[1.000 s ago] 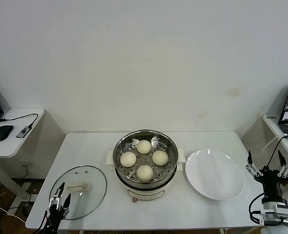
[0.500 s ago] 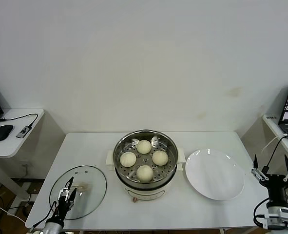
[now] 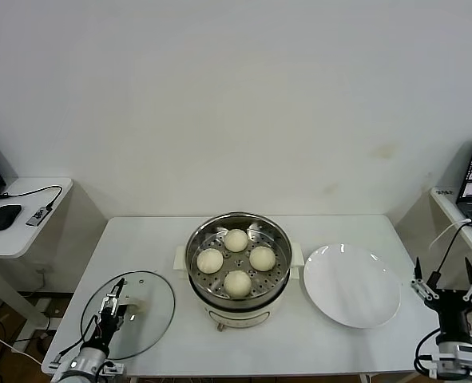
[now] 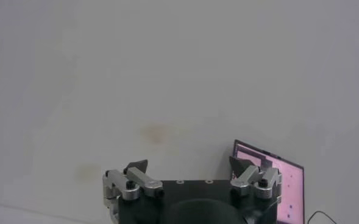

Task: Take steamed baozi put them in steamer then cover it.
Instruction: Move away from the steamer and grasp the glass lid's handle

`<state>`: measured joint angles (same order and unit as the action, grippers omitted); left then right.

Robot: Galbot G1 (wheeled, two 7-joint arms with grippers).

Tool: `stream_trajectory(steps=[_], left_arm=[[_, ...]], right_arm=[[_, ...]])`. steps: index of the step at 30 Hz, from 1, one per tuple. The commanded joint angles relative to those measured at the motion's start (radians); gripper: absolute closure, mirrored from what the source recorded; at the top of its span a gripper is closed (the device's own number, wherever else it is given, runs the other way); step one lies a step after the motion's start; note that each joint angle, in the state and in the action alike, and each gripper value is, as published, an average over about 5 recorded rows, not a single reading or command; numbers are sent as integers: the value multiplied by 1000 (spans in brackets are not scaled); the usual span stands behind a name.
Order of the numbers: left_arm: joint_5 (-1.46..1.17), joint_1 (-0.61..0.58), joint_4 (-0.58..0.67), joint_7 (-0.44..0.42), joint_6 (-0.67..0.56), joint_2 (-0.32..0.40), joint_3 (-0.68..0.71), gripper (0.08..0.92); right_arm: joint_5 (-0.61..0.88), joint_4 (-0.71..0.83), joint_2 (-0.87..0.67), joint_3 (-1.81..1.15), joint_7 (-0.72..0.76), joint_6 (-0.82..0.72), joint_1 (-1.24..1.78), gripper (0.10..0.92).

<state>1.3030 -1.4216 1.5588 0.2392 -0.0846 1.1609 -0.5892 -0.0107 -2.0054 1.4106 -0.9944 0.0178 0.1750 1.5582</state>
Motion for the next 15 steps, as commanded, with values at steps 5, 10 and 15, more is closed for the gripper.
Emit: stream_trajectory(steps=[5,10,15], left_arm=[[-25,60,-58,-3,3,-5,5,208],[-32,64,-69,-2,3,5,10,346],[-45,66,-89,1,4,10,14,485]], right_arm=[[-14,-1,6,3,2,1,2,203],[-24,0,10,14,5,1,1,203],[-28,-1,9,18,7,1,2,203]])
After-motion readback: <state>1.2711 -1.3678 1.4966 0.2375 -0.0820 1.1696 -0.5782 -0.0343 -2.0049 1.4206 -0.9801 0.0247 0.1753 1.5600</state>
